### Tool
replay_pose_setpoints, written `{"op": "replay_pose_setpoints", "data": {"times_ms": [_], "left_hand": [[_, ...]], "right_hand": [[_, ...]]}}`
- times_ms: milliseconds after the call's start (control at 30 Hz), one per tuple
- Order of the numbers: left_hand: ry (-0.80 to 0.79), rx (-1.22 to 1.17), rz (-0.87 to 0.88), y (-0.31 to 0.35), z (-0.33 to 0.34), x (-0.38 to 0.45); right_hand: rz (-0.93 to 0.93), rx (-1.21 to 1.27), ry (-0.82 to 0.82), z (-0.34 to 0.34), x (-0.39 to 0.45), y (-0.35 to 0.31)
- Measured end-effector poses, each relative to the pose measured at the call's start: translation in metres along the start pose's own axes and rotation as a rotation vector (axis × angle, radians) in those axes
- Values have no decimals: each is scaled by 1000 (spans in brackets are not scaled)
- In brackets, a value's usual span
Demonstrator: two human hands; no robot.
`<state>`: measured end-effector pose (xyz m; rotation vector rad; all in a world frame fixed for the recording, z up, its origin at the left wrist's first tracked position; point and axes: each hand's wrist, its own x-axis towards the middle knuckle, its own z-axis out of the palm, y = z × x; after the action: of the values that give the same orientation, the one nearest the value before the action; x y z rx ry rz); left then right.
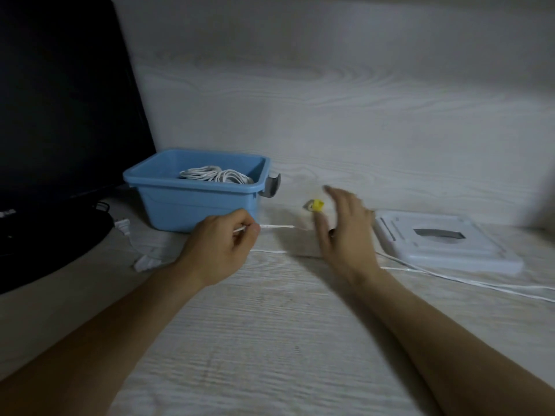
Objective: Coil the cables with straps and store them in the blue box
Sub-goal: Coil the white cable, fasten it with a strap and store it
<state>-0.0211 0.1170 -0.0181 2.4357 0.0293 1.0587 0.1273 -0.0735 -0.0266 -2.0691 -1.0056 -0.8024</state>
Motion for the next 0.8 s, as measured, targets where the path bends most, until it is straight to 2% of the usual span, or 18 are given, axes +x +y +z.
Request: {"op": "replay_pose_setpoints", "data": {"times_ms": [100, 167, 267, 433, 500, 567, 667, 800], "left_hand": [[71, 48, 148, 12, 4, -2], [121, 86, 227, 15, 5, -3], [157, 179, 221, 15, 4, -4], [87, 186, -9, -2, 4, -4], [91, 143, -54, -7, 5, -5], [116, 81, -97, -7, 6, -5], [144, -26, -155, -2, 7, -3], [49, -102, -232, 5, 8, -3]], "right_hand": [[-326, 98, -99, 8, -9, -42], [-415, 139, -58, 11, -9, -51], [-400, 161, 75, 3, -2, -40], [-328, 27, 335, -24, 21, -14], [-326, -32, 351, -31, 28, -8], [-277, -84, 224, -37, 34, -6], [-28, -206, -84, -50, 44, -6], [224, -288, -247, -74, 59, -6]]}}
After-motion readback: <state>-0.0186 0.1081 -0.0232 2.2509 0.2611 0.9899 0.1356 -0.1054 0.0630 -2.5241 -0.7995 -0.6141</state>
